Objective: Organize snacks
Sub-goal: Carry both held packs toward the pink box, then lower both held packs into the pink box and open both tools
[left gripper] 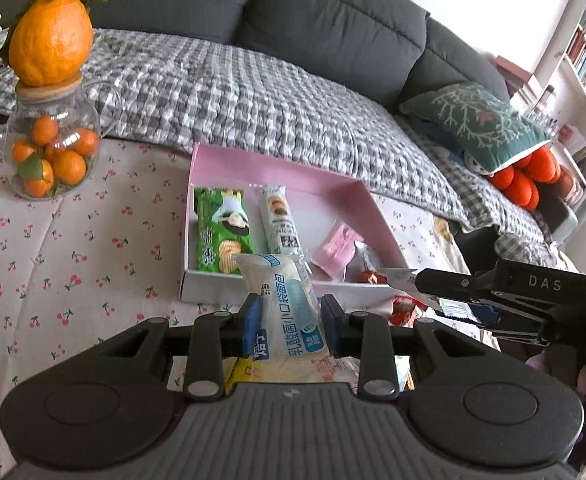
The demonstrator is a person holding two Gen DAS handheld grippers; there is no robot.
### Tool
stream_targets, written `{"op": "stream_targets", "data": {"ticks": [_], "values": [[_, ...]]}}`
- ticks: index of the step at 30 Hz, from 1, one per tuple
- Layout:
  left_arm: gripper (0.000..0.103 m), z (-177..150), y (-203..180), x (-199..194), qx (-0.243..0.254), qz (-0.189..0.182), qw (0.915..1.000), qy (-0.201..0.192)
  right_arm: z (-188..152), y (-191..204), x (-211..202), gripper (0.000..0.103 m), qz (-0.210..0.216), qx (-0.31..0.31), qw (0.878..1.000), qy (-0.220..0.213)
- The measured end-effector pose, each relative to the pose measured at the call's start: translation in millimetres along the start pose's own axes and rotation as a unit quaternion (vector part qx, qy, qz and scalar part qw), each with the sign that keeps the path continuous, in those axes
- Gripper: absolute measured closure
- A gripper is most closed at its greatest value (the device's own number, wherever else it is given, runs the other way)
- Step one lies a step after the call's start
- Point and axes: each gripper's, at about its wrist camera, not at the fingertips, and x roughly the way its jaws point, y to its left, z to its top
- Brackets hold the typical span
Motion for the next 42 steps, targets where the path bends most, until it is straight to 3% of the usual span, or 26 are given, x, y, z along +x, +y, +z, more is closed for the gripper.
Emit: {"op": "stream_targets", "data": {"ticks": [15, 21, 42], "values": [[0.074, 42, -12, 39, 0.045, 0.008, 0.9989, -0.014, 36, 0, 34, 0.047, -0.010, 0.019, 0.999, -0.029], [0.074, 54, -11, 66, 0.055, -0.002, 0.9983, -0.018, 53, -10, 58, 0.047, 0.009, 0.042, 0.998, -0.042], [0.074, 75, -7, 151, 0.030, -0.032, 0.9989, 0.018, 69, -52, 116, 0.046, 0.040, 0.098, 0.994, -0.033]]}}
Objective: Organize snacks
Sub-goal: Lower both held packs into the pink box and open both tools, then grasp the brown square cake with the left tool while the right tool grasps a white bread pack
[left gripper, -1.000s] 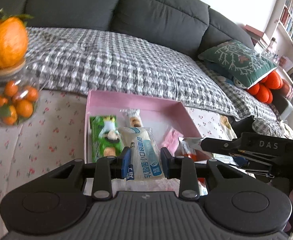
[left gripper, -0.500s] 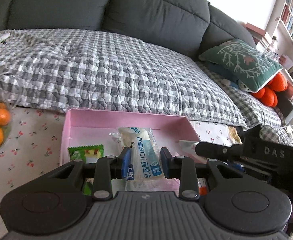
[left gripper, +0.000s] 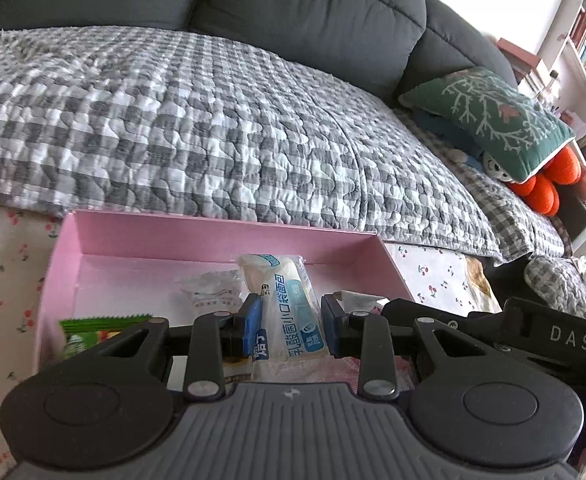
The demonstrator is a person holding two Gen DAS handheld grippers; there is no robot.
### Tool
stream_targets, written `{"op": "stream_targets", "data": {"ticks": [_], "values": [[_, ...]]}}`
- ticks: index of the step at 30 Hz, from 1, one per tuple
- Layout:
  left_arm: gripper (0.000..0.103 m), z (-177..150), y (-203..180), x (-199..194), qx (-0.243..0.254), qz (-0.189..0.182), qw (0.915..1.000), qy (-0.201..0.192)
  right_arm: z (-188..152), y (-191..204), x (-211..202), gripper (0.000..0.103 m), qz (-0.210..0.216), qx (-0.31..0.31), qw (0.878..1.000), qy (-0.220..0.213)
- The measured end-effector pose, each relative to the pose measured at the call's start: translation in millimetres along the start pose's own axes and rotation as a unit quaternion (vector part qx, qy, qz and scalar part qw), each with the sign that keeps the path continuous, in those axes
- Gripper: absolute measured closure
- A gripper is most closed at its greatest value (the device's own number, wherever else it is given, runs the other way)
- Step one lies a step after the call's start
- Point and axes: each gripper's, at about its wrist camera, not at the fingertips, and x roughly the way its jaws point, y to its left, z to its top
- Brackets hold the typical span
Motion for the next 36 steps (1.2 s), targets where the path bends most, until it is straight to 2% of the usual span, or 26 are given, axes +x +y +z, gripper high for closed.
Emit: {"op": "stream_targets", "data": {"ticks": [4, 6, 7, 18, 21, 25, 29, 36], "values": [[0.073, 1, 3, 5, -0.001, -0.008, 1.0000, 0.000, 0, -3, 4, 0.044, 0.006, 0.002, 1.000, -0.001], [0.069, 0, 2, 5, 0.006, 0.000, 1.0000, -0.007, 1, -4, 4, 0.037, 0.010, 0.003, 1.000, -0.002], [0.062, 0, 2, 5, 0.009, 0.002, 0.9999, -0.008, 2, -5, 3, 0.031, 0.011, 0.005, 1.000, -0.004], [0.047, 3, -2, -1, 0.022, 0.022, 0.9995, -0.003, 0, -3, -3, 0.030, 0.005, -0.003, 1.000, -0.003], [0.044, 4, -2, -8, 0.027, 0.029, 0.9992, 0.002, -2, 2, -9, 0.030, 0.004, -0.010, 1.000, -0.003], [0.034, 6, -2, -25, 0.033, 0.037, 0.9987, -0.001, -5, 11, -18, 0.027, -0.001, -0.016, 1.000, -0.003], [0.028, 4, -3, -43, 0.043, 0.049, 0.9979, 0.000, -9, 24, -30, 0.021, -0.009, -0.036, 0.999, 0.000], [0.010, -5, -7, -75, 0.054, 0.061, 0.9967, -0.006, -24, 46, -59, 0.011, -0.041, -0.093, 0.995, -0.002]]}}
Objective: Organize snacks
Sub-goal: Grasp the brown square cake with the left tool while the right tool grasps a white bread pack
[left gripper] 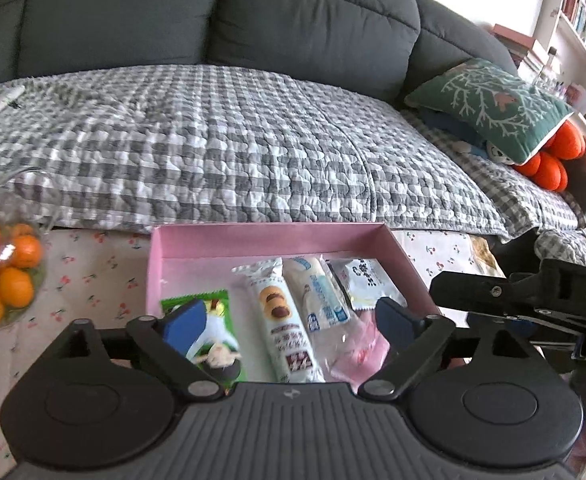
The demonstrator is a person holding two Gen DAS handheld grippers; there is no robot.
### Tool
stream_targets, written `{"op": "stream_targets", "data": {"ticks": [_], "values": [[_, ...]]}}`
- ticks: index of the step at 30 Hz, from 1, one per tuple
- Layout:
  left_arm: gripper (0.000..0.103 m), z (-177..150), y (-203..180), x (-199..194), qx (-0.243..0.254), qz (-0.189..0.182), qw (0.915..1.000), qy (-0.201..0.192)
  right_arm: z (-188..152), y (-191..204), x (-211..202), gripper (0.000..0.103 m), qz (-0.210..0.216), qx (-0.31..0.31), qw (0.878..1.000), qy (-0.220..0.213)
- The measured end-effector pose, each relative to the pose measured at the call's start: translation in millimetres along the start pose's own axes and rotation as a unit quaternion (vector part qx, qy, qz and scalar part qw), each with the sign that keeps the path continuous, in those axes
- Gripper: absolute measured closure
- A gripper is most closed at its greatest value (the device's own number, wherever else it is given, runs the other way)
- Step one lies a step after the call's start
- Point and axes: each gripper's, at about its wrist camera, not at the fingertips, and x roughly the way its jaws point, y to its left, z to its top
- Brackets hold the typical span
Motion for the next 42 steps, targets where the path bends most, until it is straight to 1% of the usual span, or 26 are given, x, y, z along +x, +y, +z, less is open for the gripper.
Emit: {"op": "stream_targets", "data": {"ticks": [2, 7, 9, 14, 21, 23, 26, 28, 30, 31, 33, 37, 40, 42], "values": [[0.007, -3, -3, -8, 0.007, 0.005, 1.0000, -0.002, -5, 2, -8, 0.010, -0.004, -0.003, 1.000, -0.006], [0.001, -10, -4, -30, 0.014, 0.011, 0.9998, -0.005, -15, 10, -27, 0.009, -0.015, -0.020, 1.000, -0.005], [0.001, -15, -6, -36, 0.019, 0.014, 0.9997, -0.005, -20, 14, -34, 0.007, -0.020, -0.032, 0.999, -0.005], [0.001, -30, -8, -51, 0.034, 0.028, 0.9990, 0.004, -34, 27, -50, 0.007, -0.028, -0.078, 0.997, 0.002], [0.001, -48, -10, -73, 0.044, 0.040, 0.9982, 0.000, -53, 42, -67, 0.006, -0.039, -0.126, 0.991, 0.000], [0.001, -55, -10, -77, 0.048, 0.045, 0.9979, 0.001, -59, 42, -70, 0.000, -0.041, -0.135, 0.990, -0.001], [0.001, -67, -8, -80, 0.050, 0.049, 0.9975, 0.001, -69, 40, -73, 0.000, -0.047, -0.145, 0.988, -0.008], [0.001, -75, -8, -81, 0.057, 0.049, 0.9971, -0.004, -77, 37, -74, 0.000, -0.050, -0.151, 0.987, -0.023], [0.001, -82, -10, -83, 0.072, 0.051, 0.9961, -0.007, -86, 31, -75, 0.000, -0.059, -0.152, 0.986, -0.042], [0.001, -85, -11, -83, 0.082, 0.051, 0.9953, -0.010, -88, 29, -76, 0.000, -0.068, -0.154, 0.985, -0.042], [0.001, -92, -11, -83, 0.099, 0.049, 0.9938, -0.015, -89, 25, -77, 0.000, -0.072, -0.159, 0.984, -0.041], [0.001, -103, -10, -77, 0.102, 0.055, 0.9932, 0.004, -92, 15, -81, 0.000, -0.073, -0.162, 0.983, -0.042], [0.001, -110, -8, -70, 0.101, 0.046, 0.9935, 0.027, -96, 8, -78, 0.000, -0.079, -0.163, 0.983, -0.027], [0.001, -115, -8, -67, 0.102, 0.040, 0.9933, 0.035, -98, 5, -75, 0.000, -0.080, -0.161, 0.984, -0.014]]}}
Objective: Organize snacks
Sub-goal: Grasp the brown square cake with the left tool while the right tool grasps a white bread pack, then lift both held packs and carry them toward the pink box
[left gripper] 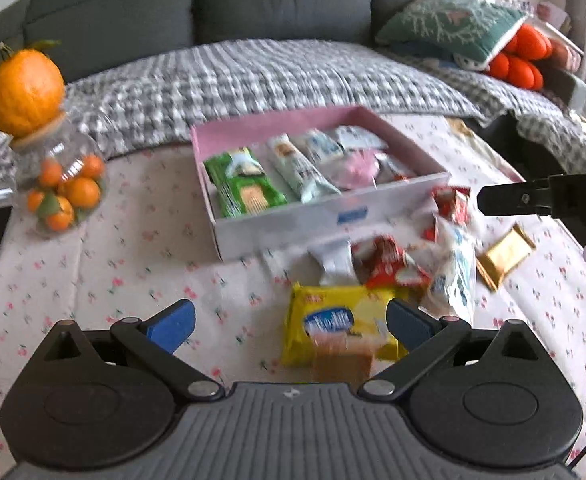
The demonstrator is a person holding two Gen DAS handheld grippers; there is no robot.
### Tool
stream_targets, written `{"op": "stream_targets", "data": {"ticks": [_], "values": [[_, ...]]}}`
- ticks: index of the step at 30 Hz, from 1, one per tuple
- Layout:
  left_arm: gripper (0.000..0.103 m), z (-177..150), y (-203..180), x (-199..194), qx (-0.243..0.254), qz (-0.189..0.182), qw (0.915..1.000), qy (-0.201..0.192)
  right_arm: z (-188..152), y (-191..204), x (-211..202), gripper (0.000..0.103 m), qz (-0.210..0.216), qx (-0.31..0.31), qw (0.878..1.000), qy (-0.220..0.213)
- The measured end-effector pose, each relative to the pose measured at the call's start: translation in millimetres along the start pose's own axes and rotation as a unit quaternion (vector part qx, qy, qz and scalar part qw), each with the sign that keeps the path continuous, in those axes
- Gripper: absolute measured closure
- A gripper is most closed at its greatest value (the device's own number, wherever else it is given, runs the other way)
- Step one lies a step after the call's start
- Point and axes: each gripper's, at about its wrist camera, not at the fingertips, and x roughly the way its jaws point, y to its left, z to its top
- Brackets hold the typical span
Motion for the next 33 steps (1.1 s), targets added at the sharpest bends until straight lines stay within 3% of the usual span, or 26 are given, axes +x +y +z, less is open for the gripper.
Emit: {"op": "stream_targets", "data": {"ticks": [11, 17, 23, 26, 33], "values": [[0.007, -19, -13, 9, 0.031, -0.039, 0.9986, 0.019, -12, 8, 16, 0.000, 0.019, 0.000, 0.999, 0.048], [0.020, -23, -20, 17, 0.047, -0.045, 0.9969, 0.044, -16, 11, 29, 0.000, 0.018, 0.022, 0.997, 0.077], [0.029, -24, -20, 20, 0.037, -0.054, 0.9961, 0.058, -16, 10, 47, 0.000, 0.010, 0.054, 0.993, 0.104], [0.039, -24, -18, 20, 0.031, -0.064, 0.9954, 0.064, -16, 9, 54, 0.000, 0.009, 0.073, 0.991, 0.115], [0.048, -22, -15, 20, 0.021, -0.070, 0.9949, 0.069, -13, 6, 61, 0.000, -0.002, 0.094, 0.989, 0.118]]}}
